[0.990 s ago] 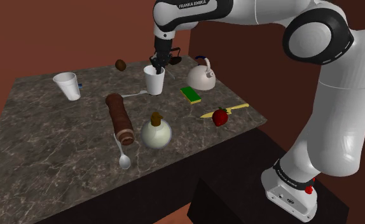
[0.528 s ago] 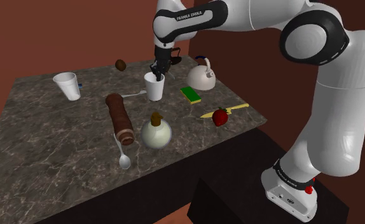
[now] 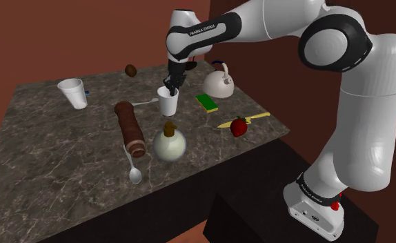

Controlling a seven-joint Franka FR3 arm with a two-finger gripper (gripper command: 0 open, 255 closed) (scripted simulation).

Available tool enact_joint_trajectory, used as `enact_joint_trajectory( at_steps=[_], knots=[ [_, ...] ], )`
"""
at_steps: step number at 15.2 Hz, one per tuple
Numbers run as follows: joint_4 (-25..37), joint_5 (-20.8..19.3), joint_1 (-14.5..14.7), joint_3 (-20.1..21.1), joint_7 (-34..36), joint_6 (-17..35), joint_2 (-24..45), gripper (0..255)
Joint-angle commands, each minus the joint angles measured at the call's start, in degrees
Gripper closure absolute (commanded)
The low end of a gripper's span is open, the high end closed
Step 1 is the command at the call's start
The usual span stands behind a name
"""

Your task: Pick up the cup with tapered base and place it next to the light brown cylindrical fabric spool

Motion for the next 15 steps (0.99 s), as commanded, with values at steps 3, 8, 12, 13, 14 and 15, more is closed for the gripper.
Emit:
enact_joint_trajectory(
  at_steps=[3,8,12,13,14,15],
  knots=[
    [-0.14,0.05,0.01,0.03,-0.03,0.45,0.23,255],
    [-0.13,0.05,0.01,0.03,-0.04,0.44,0.24,0],
    [-0.15,0.05,0.01,0.03,-0.03,0.45,0.23,0],
    [-0.15,0.05,0.01,0.03,-0.03,0.45,0.23,0],
    [0.57,-0.11,-0.05,-0.07,0.07,-1.08,-0.59,0],
    [1.37,-0.25,-0.11,-0.16,0.17,-2.64,-1.35,0]
  ],
)
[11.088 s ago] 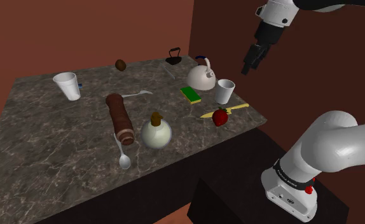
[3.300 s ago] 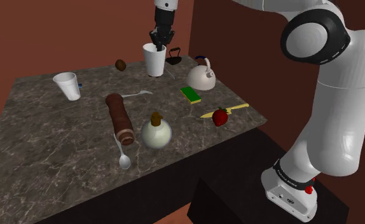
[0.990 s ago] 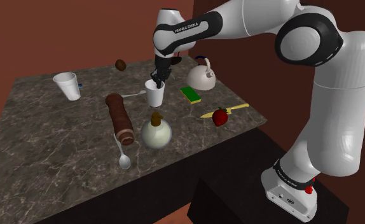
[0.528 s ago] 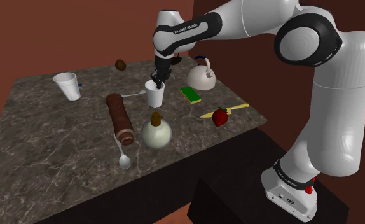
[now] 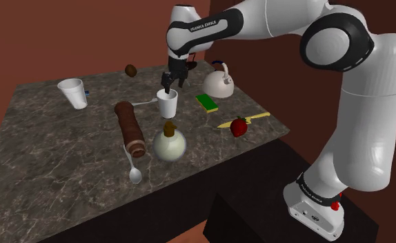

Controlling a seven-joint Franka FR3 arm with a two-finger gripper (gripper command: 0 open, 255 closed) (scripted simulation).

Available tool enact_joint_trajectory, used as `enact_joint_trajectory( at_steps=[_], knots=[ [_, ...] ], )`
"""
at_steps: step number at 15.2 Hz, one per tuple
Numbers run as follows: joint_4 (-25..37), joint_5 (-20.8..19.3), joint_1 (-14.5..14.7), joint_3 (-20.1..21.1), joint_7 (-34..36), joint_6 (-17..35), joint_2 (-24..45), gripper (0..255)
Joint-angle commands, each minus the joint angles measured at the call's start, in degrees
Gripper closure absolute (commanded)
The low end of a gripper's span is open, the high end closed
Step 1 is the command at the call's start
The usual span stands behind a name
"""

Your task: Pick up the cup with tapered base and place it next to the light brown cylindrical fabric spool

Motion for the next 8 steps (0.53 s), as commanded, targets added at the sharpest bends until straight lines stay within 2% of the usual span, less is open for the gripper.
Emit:
enact_joint_trajectory(
  at_steps=[1,2,8],
  knots=[
    [1.15,-0.27,-0.06,-0.15,0.22,-2.67,-1.49,0],
    [1.91,-0.37,-0.13,-0.21,0.29,-3.94,-2.00,0],
    [1.91,-0.37,-0.13,-0.21,0.29,-3.94,-2.00,0]
  ],
)
